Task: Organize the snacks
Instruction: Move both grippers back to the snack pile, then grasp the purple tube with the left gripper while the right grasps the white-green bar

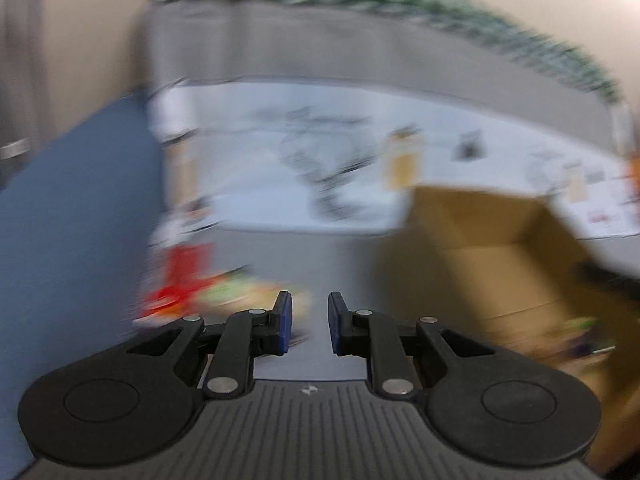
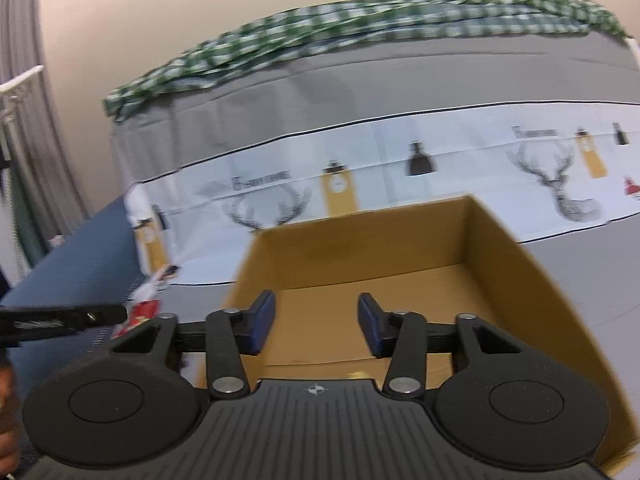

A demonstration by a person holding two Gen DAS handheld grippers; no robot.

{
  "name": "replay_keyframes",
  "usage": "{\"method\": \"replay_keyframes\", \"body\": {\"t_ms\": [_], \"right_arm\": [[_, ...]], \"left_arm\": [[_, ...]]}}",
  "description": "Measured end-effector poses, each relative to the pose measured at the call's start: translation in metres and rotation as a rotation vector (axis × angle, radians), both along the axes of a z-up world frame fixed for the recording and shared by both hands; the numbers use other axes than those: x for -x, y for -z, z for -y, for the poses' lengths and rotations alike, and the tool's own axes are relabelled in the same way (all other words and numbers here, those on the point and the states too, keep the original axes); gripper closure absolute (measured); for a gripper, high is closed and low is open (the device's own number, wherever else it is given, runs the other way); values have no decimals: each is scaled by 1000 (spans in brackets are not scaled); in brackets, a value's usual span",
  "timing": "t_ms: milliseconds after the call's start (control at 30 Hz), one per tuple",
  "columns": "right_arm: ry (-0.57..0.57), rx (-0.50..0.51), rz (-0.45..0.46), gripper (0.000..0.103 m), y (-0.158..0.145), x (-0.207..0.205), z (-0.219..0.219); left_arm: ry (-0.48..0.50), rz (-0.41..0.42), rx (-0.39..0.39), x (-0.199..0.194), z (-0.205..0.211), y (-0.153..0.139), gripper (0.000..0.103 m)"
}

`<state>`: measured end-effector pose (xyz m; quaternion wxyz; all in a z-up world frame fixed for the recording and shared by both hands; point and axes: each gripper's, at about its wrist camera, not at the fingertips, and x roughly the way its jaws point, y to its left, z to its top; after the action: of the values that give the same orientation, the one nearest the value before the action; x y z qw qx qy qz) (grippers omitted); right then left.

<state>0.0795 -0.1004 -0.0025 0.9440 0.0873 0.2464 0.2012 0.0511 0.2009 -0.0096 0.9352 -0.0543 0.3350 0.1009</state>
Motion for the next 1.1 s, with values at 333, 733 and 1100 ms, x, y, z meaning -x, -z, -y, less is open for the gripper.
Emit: {"method": "replay_keyframes", "body": {"t_ms": [333, 733, 1100], "right_arm": [[-114, -77, -83, 58, 3, 7, -65], [-269, -20, -84, 54, 5, 15, -132], [-393, 209, -154, 31, 22, -57, -237]], "left_arm": [[-171, -395, -197, -22, -48, 59, 65], [-202, -389, -67, -19, -68, 64, 93], [-201, -387, 350, -11, -88, 75, 93]]}}
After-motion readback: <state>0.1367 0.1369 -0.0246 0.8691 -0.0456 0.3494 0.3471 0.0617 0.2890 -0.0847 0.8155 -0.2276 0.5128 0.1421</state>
